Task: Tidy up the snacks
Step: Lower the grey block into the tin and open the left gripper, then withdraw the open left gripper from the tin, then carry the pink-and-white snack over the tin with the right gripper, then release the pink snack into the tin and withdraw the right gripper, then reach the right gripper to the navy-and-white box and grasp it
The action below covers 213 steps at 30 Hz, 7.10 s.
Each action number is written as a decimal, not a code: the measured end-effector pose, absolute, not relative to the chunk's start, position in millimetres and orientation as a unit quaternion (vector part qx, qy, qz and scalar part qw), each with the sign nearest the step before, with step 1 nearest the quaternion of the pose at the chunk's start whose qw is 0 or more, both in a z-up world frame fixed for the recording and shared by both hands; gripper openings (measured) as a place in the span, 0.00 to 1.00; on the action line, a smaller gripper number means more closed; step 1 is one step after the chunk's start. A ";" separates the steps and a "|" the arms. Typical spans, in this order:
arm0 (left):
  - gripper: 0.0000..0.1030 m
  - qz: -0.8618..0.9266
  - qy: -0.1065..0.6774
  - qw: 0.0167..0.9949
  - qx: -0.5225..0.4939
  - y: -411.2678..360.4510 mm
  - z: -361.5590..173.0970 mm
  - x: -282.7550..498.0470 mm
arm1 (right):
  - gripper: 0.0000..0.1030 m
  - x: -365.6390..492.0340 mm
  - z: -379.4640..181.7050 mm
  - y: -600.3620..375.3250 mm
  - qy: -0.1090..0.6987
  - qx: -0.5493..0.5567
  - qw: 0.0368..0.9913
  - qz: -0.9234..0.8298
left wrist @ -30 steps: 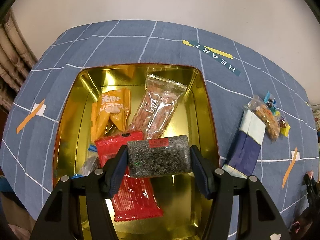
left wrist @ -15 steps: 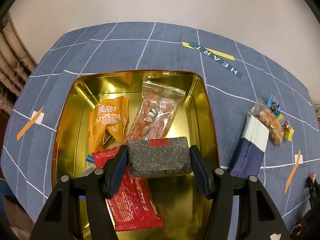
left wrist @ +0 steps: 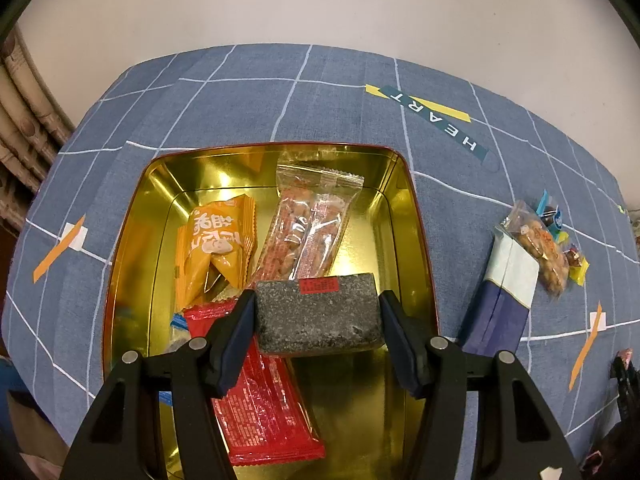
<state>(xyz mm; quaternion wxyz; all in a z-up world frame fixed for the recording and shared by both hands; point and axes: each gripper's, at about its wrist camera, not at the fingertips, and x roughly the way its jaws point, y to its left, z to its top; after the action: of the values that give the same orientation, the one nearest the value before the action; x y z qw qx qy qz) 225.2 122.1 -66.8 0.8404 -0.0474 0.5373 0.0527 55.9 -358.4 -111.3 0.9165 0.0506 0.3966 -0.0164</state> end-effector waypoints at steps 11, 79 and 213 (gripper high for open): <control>0.61 0.057 0.531 0.844 -0.059 126.8 -56.3 216.4 | 0.49 56.6 -111.1 -357.8 0.397 0.051 0.916 -0.017; 0.83 0.231 0.413 0.880 -0.048 240.0 15.2 39.9 | 0.48 123.0 -46.5 121.0 0.436 -0.108 0.820 0.354; 0.84 0.230 0.467 0.850 -0.087 256.2 -12.8 49.2 | 0.61 150.3 -65.3 -71.4 0.488 0.071 0.868 0.053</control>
<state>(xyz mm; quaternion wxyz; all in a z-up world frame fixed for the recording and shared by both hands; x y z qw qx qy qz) 49.1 256.2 -12.8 0.8495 -0.0872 0.4666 0.2302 150.3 -71.4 -65.3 0.8681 0.0712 0.4883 0.0534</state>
